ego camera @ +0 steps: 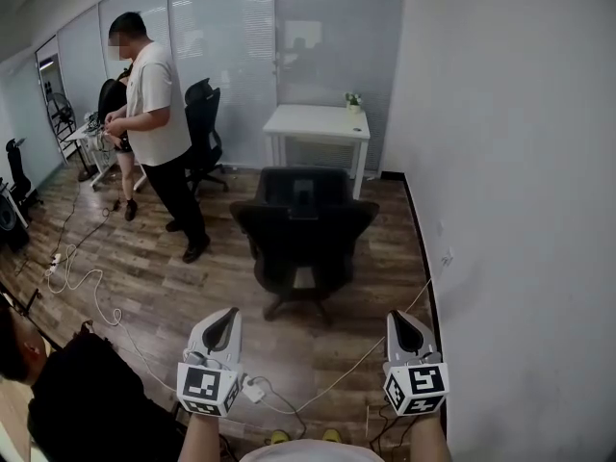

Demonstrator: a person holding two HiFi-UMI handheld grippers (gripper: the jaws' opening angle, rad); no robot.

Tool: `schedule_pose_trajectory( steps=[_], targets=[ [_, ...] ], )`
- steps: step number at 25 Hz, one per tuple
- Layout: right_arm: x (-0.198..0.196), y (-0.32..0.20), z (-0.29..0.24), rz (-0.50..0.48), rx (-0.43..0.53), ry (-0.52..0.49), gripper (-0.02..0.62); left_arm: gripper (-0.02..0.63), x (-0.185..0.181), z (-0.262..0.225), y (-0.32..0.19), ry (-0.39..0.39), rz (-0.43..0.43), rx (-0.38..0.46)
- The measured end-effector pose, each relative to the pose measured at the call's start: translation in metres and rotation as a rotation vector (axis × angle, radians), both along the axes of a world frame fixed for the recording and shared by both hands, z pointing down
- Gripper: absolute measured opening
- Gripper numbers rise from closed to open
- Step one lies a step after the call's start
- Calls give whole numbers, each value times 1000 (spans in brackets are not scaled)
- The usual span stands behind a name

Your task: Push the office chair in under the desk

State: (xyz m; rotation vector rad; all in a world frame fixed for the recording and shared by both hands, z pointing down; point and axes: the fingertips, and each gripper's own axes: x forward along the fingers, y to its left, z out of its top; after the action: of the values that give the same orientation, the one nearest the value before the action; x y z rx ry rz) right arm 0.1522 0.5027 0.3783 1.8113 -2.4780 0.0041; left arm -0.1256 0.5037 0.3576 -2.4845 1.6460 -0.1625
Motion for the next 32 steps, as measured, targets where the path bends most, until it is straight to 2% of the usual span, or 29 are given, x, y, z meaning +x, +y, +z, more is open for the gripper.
schedule_pose_trajectory(
  steps=[8,11,21,32],
  targets=[
    [1,-6,1,-14,10,1,8,0,3,4,-6,-3,-1,-8],
    [-3,-7,2,-32,3,-3,13,31,4,4,-6,-6,1,-8],
    [-5,-11,10,-79,-12,-6,133,97,10,10,-9,3,8,-29],
    [19,-18,16,-94,-31,-10,133,103,34,13,-16,-13,0,-55]
  ],
)
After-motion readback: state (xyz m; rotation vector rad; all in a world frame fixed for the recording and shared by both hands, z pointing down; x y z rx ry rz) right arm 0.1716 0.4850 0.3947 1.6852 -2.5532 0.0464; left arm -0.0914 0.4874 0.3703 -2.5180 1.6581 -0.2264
